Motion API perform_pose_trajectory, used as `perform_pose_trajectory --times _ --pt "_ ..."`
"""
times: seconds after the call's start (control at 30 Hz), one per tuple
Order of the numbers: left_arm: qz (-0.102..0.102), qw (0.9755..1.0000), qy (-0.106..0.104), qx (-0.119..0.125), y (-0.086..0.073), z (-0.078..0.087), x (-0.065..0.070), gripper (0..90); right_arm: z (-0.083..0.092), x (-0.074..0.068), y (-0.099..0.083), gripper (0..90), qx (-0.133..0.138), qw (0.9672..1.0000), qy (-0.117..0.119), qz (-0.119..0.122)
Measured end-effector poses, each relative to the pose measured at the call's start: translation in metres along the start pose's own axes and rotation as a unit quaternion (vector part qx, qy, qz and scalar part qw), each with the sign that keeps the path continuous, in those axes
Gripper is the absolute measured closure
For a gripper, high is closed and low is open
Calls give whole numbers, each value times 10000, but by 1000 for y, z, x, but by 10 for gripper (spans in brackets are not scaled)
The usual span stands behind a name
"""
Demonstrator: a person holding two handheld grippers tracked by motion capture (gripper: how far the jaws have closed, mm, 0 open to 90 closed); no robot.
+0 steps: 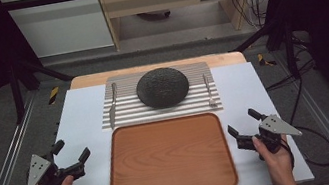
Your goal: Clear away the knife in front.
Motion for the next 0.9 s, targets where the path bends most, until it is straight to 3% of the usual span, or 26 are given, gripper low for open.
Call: perform_pose_trajectory --times 0.13,0.2,0.47,0.63,0.67,0.9 --pt "104 9997 224 -62 -1 1 -3 15 0 2 -1 43 -94 9999 -126 -9" --pt "74 9995 318 37 1 4 -3 15 0 2 -1 40 -144 9997 -193 39" --pt "-61 9997 183 -132 -1 -1 8 32 -3 2 -1 55 -239 9990 -369 -105" --pt "-69 9992 63 -388 -5 -17 19 41 -4 -2 2 55 -275 9989 -348 -154" --pt "-155 9986 36 -495 -4 -26 22 41 -3 -3 3 56 -279 9989 -343 -153" --pt "-180 9974 -37 -693 2 -56 28 39 -5 -7 3 61 -397 9988 -273 -110"
Point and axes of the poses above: each handheld gripper's, and its own axes: z roughly backward along the jaws, y roughly out of its top, x roughly to its right, the point moved 9 cm from there along -z, roughly forward along the jaws, and after that the axes turned 11 degrees about z, right-handed, at the moved point
